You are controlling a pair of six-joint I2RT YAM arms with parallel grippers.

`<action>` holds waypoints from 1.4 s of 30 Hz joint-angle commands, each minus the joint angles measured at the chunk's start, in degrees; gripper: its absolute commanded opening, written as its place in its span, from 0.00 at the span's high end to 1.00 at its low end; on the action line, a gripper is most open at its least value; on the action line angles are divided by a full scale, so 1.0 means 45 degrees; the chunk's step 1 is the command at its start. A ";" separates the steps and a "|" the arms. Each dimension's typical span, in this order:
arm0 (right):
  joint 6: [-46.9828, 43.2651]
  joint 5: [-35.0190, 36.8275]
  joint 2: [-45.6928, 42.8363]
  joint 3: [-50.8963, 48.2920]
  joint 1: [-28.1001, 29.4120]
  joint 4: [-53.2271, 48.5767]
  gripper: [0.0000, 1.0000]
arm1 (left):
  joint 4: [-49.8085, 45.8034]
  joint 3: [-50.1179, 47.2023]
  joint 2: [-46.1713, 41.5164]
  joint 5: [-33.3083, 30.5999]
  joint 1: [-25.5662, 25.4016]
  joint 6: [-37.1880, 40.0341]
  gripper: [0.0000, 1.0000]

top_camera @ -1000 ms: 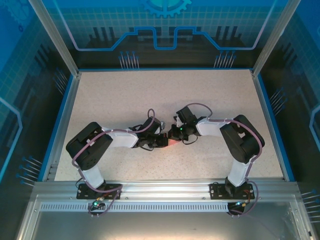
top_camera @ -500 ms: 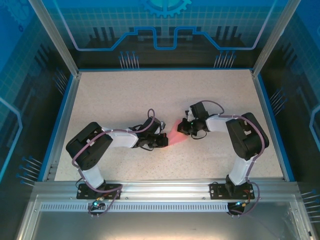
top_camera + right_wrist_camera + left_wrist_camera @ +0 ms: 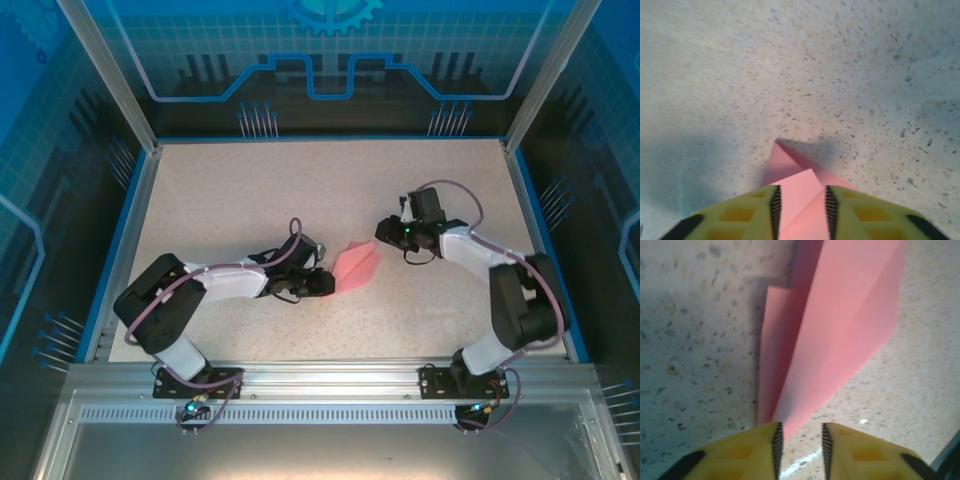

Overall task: Fold a paper plane with a square sheet of paper (pick it up from the middle)
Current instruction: Fourth fold the wing at the center of the table, then pick up the paper from the center of the table.

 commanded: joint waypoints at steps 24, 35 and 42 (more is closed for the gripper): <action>0.2157 -0.1436 0.1590 -0.1119 0.2906 0.2152 0.47 | 0.0721 0.1165 0.1219 -0.0080 0.1002 0.0164 0.50; 0.2727 -0.1734 0.2533 -0.0793 0.2946 0.2882 0.58 | 0.0987 0.1067 0.1594 0.0183 0.1302 -0.0182 0.54; 0.3064 -0.1994 0.2816 -0.0732 0.2945 0.3688 0.72 | 0.1065 0.0947 0.1241 0.0263 0.1438 -0.0290 0.53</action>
